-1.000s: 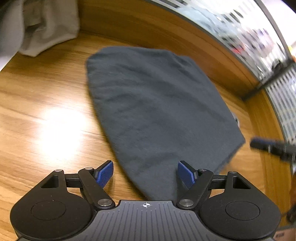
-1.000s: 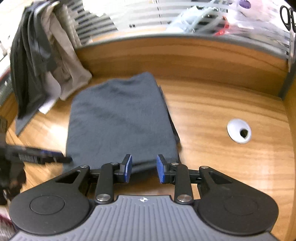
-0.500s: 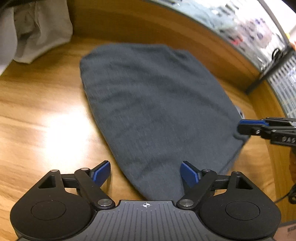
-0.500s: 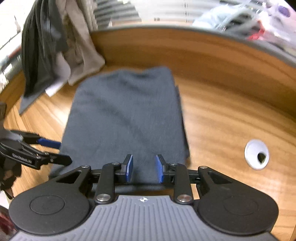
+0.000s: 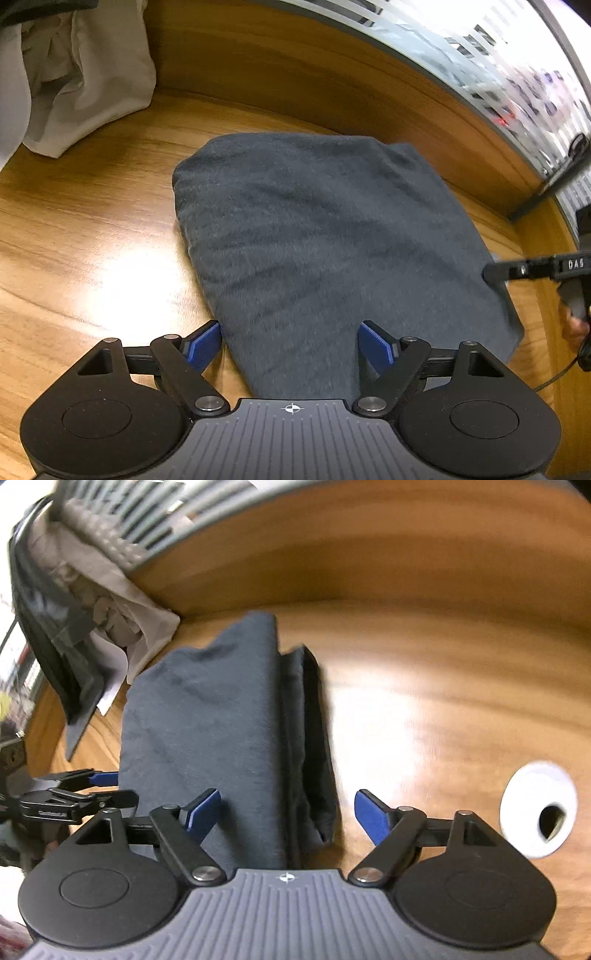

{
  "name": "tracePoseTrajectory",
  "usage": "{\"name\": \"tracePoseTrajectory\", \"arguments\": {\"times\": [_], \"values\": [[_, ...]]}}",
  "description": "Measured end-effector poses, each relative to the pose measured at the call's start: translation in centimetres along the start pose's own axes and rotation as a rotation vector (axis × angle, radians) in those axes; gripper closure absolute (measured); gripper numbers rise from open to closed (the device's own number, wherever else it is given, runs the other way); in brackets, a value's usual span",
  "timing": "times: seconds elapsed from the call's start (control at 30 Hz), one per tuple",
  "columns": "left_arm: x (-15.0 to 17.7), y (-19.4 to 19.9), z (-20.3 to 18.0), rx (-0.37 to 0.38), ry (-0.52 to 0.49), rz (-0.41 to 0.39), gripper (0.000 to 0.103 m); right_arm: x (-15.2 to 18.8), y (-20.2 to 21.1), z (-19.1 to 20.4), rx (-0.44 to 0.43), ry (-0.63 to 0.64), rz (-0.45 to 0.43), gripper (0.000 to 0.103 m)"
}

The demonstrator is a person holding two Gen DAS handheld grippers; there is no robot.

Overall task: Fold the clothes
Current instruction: 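Grasp the folded trouser bundle with both grippers and lift it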

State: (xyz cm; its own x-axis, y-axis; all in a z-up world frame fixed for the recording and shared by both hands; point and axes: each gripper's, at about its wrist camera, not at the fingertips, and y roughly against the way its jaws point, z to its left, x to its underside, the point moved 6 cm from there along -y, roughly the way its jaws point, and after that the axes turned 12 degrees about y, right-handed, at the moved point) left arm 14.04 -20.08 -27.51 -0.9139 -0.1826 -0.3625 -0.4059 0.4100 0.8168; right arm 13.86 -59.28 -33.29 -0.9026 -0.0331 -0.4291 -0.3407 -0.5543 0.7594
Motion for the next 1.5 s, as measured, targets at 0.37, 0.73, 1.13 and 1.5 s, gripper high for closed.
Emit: {"name": "tracePoseTrajectory", "arguments": {"times": [0.37,0.73,1.13,1.5], "values": [[-1.2,-1.2,-0.1,0.056,-0.006,0.0,0.02,-0.5,-2.3,-1.1,-0.142,-0.097,0.02,0.019],[-2.7,-1.9,0.3,0.146,0.015,0.002,0.019,-4.7,-5.7,0.1,-0.216,-0.024,0.04,0.02],[-3.1,-1.7,2.6,0.198,0.313,-0.043,0.067,-4.2,-5.6,1.0,-0.142,-0.116,-0.037,0.062],[-2.6,2.4,-2.9,0.26,0.071,-0.023,0.088,1.2,2.9,5.6,-0.075,-0.282,-0.223,0.077]]}}
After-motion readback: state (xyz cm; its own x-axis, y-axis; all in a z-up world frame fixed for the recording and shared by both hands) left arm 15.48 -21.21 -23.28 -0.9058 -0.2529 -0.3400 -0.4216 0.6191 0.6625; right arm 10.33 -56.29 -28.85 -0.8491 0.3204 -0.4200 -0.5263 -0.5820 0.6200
